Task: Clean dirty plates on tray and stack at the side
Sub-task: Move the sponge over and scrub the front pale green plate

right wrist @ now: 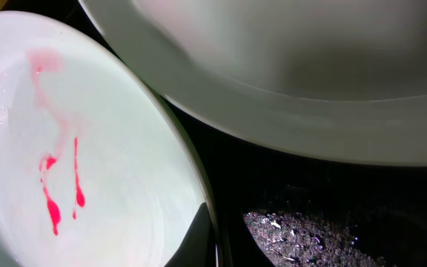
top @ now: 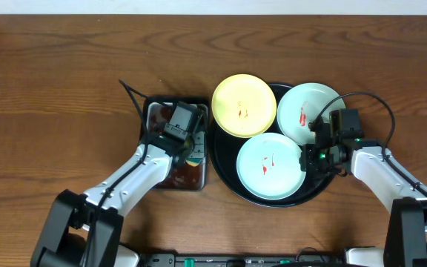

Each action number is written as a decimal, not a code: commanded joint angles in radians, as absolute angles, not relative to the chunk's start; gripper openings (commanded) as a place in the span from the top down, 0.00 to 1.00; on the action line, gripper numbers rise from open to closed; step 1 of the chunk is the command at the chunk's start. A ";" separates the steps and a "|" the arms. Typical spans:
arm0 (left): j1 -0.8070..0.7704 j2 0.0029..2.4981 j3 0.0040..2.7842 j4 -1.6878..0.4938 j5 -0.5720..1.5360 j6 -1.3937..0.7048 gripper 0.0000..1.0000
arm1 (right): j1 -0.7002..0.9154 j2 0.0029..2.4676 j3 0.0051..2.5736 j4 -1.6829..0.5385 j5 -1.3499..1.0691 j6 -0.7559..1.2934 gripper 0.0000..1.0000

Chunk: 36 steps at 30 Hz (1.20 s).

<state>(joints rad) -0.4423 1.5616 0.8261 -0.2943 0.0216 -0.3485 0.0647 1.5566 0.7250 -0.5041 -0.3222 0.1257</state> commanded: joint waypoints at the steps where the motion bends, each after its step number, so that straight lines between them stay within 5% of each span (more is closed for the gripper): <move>1: -0.448 1.518 0.823 -0.292 0.036 -0.364 0.93 | 0.067 1.565 0.736 -0.501 -0.311 0.133 0.99; 17: -0.539 1.353 0.834 -0.210 0.132 -0.420 0.93 | 0.067 1.565 0.736 -0.501 -0.314 0.134 0.99; 36: -0.907 1.856 1.023 0.072 0.146 -0.542 0.93 | 0.122 1.565 0.731 -0.505 -0.317 0.133 0.99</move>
